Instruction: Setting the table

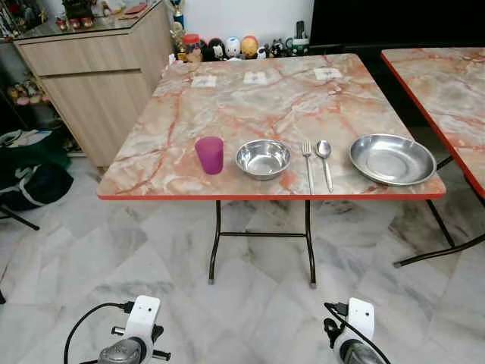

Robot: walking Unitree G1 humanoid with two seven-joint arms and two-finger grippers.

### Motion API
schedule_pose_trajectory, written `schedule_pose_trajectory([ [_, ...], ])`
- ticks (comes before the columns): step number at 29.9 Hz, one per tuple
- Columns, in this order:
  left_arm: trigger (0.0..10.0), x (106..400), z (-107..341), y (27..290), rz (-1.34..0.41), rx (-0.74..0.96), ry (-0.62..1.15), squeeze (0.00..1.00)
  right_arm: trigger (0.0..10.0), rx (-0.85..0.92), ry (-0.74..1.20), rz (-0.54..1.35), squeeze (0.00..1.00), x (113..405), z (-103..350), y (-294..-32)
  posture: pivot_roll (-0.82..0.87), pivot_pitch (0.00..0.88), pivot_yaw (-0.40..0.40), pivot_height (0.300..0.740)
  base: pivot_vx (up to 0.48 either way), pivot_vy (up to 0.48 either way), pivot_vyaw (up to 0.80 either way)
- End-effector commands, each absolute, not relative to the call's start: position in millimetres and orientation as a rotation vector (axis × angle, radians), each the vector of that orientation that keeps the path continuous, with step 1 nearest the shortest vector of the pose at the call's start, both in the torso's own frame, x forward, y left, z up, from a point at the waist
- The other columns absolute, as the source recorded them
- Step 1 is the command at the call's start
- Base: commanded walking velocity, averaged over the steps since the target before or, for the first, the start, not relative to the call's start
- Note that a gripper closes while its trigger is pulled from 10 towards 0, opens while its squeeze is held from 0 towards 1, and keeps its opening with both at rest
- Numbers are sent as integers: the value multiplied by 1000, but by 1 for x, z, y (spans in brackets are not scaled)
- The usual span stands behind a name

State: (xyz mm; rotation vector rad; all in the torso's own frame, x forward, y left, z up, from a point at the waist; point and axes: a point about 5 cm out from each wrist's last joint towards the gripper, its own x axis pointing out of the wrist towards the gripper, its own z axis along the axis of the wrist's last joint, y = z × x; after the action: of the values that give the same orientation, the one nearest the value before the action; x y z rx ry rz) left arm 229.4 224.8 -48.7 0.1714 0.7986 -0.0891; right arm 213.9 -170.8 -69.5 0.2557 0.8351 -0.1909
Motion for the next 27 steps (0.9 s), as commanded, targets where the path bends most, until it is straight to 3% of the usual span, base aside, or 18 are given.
schedule_pose_trajectory([
  [1,10000,235,-41,235,-80,222,761,0,10000,271,824,-199,0,215,-69,-168,71,0,97,740,0,0,0],
  [10,10000,248,-27,237,-74,182,620,0,10000,229,757,-213,0,216,-66,-173,50,0,77,740,0,0,0],
  [12,10000,251,-20,235,-104,162,529,0,10000,234,697,-238,0,216,-63,-177,37,0,48,740,0,0,0],
  [18,10000,254,-1,239,-89,113,327,0,10000,168,263,-286,0,219,-23,-181,45,0,-1,740,0,0,0],
  [27,10000,236,17,236,-125,109,166,0,10000,40,120,-229,0,183,9,-190,13,0,4,740,0,0,0],
])
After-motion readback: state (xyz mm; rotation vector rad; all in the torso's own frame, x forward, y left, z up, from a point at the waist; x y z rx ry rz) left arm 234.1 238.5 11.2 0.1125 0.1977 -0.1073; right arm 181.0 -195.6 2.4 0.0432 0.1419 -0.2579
